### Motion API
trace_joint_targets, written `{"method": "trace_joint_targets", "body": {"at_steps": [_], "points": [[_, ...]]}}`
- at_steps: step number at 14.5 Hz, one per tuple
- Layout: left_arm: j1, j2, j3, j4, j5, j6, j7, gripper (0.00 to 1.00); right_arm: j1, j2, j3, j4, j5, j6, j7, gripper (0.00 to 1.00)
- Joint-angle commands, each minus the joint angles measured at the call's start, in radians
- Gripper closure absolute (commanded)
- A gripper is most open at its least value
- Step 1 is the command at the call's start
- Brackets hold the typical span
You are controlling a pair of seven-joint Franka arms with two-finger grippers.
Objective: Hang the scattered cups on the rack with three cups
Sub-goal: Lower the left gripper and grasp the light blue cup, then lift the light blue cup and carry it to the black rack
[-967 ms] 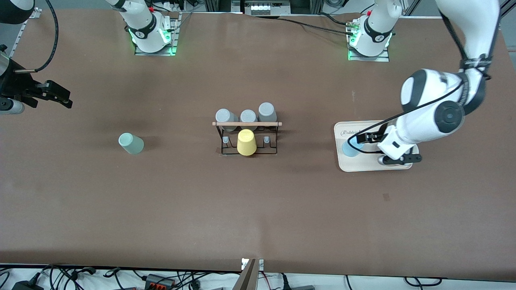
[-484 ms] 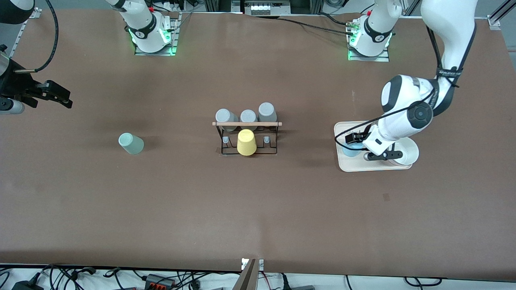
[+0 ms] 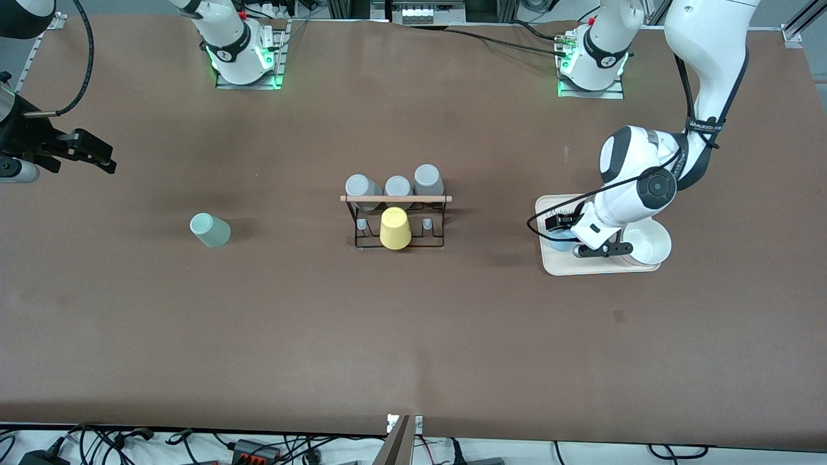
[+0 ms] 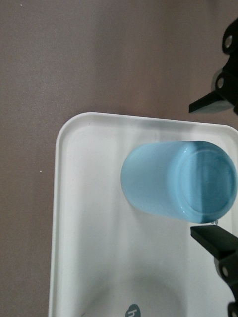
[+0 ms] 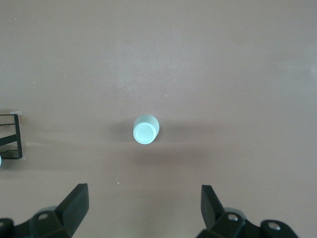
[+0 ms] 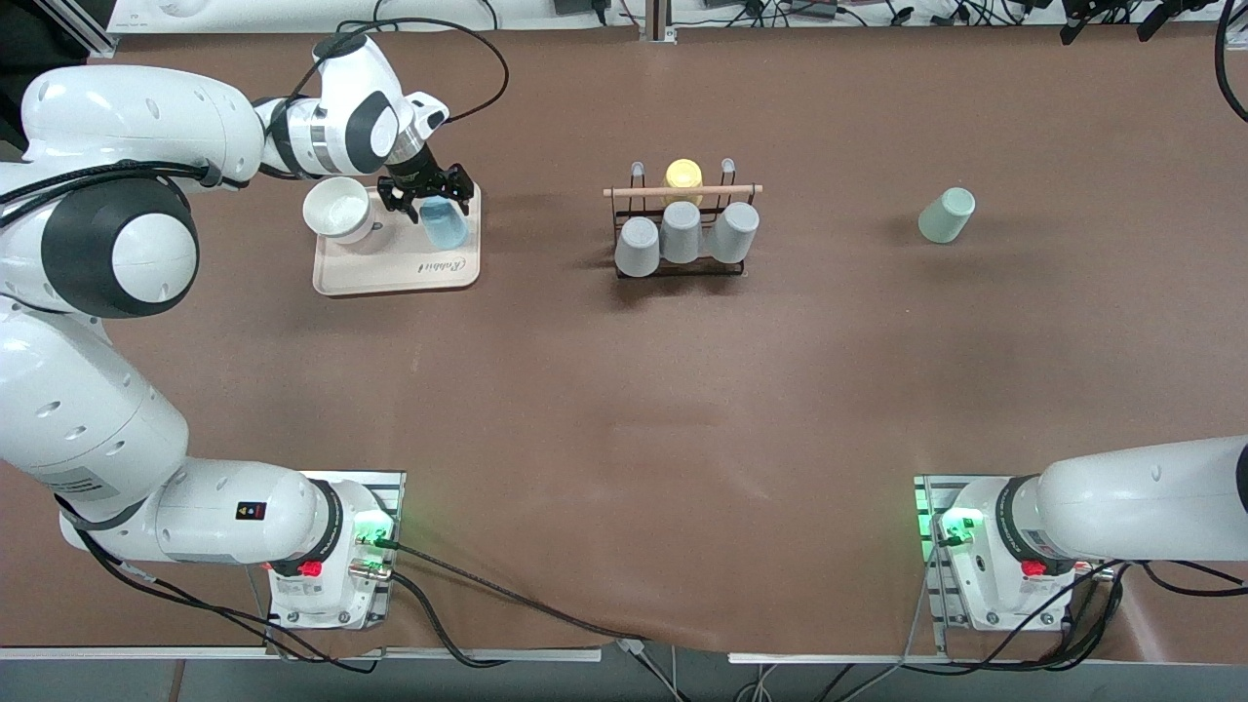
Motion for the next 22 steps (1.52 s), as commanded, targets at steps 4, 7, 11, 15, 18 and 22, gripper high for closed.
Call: {"method": "trace_joint_targets", "body": {"at_steps": [4,7,11,15,18,22], "points": [[-0.002,-0.007,0.0,-0.007,0.023,0.013,-0.009,0.22,0.007,0.0,-0.002,0.006,0.002,-0.014,-0.007,0.0],[-0.001,-0.009,0.0,-0.005,0.028,0.01,-0.009,0.42,0.007,0.003,-0.002,0.006,0.0,-0.011,-0.009,0.0],[0.001,-0.038,0.006,0.007,0.029,-0.001,-0.006,0.58,0.016,0.005,0.0,0.006,0.0,-0.009,-0.007,0.0],[0.001,-0.05,0.005,0.173,0.049,-0.181,-0.076,0.58,0.021,0.007,0.0,0.006,0.0,-0.006,-0.005,0.0],[-0.022,-0.041,-0.023,0.29,0.047,-0.28,-0.206,0.58,0.018,0.003,-0.002,0.007,0.002,-0.004,-0.005,0.0],[-0.131,-0.037,-0.029,0.386,0.034,-0.283,-0.462,0.58,0.019,0.003,-0.002,0.007,0.002,-0.003,-0.004,0.0]]}}
